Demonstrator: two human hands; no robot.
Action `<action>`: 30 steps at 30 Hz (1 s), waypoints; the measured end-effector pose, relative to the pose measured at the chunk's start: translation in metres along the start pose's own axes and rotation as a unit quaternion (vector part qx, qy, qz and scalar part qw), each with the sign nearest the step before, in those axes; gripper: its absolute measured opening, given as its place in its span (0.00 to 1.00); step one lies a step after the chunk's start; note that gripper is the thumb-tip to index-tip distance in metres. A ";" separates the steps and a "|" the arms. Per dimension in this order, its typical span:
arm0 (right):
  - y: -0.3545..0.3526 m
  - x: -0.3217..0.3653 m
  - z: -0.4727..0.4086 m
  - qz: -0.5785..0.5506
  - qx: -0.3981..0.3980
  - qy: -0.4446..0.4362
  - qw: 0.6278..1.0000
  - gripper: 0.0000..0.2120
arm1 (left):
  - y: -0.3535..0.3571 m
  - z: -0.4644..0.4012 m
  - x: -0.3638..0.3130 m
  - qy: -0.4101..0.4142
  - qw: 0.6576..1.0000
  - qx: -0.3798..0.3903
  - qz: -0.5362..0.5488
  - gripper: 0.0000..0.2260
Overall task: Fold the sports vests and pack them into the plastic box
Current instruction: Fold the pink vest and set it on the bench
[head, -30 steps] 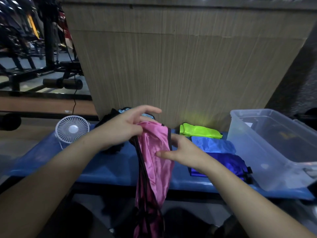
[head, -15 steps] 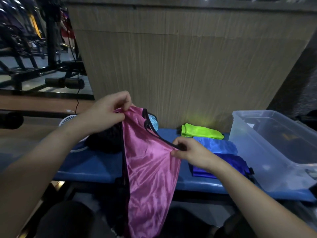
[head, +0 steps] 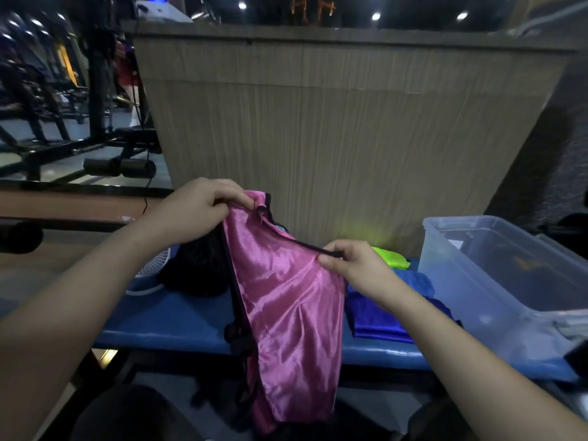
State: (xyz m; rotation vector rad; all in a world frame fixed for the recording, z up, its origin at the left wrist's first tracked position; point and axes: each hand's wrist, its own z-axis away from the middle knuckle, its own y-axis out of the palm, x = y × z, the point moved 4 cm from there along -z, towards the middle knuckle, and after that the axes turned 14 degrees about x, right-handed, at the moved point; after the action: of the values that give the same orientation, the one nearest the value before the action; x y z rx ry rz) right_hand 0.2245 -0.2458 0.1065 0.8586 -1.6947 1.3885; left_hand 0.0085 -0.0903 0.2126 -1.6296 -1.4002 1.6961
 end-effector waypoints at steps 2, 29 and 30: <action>-0.003 0.008 0.005 -0.008 -0.009 -0.003 1.000 0.10 | -0.006 0.004 -0.005 -0.002 0.999 -0.022 0.033 0.26; -0.114 0.001 -0.145 -0.073 -0.111 -0.002 0.991 0.08 | -0.077 -0.197 0.013 0.107 0.979 -0.132 -0.109 0.12; -0.117 -0.006 -0.153 -0.075 -0.117 0.000 0.990 0.08 | -0.075 -0.202 0.018 0.115 0.977 -0.136 -0.113 0.12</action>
State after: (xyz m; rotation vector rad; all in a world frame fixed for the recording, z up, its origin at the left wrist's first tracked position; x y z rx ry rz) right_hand 0.3505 -0.1160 0.1729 0.8328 -1.7158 1.0658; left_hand 0.1626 0.0310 0.3036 -1.6687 -1.6813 1.1891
